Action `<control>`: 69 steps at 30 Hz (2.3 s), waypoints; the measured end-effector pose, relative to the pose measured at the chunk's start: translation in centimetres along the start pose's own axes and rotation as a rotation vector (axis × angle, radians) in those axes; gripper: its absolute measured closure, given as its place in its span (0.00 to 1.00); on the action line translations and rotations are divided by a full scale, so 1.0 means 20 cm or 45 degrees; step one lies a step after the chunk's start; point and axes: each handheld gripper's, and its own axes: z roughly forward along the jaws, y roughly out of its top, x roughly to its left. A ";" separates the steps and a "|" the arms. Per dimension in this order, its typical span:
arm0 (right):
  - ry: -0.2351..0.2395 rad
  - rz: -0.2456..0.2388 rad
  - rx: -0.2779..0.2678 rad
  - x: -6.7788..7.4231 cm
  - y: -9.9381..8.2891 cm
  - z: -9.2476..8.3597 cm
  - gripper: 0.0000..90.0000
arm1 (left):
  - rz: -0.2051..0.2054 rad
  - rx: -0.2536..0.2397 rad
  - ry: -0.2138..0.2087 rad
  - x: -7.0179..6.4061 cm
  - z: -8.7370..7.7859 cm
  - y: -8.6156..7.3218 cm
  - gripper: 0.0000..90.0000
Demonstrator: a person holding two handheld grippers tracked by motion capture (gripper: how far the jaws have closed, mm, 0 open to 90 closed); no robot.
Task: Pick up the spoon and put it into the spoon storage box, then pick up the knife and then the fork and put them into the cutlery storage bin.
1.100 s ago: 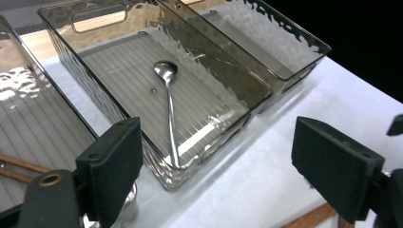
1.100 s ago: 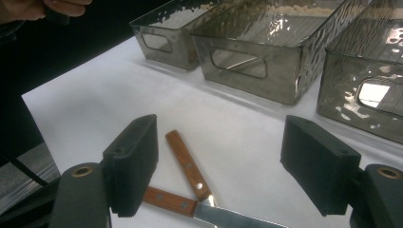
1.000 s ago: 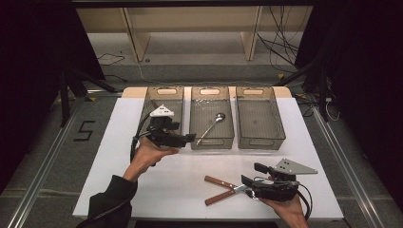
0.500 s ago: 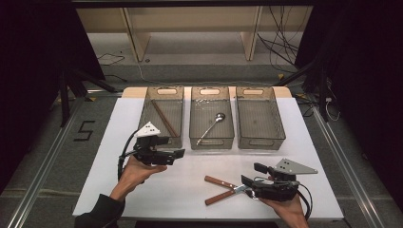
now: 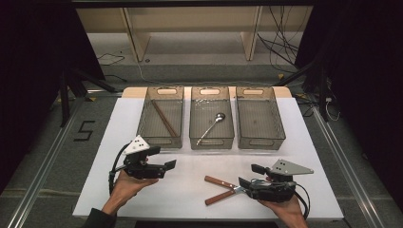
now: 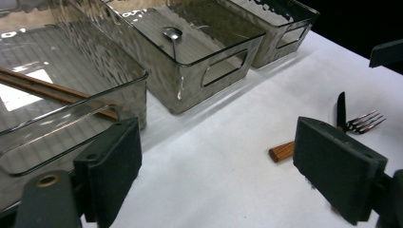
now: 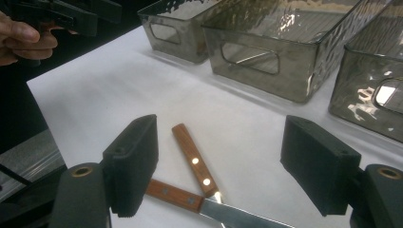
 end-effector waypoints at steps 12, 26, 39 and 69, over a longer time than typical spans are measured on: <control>0.023 -0.087 0.072 0.05 0.03 0.02 0.32 | 0.015 -0.040 0.007 0.00 -0.05 -0.09 0.18; 0.064 -0.250 0.205 0.11 0.08 0.08 0.32 | 0.028 -0.046 0.011 -0.02 -0.06 -0.12 0.17; 0.098 -0.564 0.468 0.19 0.14 0.21 0.35 | 0.024 -0.061 0.013 -0.02 -0.08 -0.14 0.17; 0.262 -0.942 1.034 0.27 0.12 0.48 0.63 | 0.017 -0.063 0.004 -0.01 -0.10 -0.17 0.17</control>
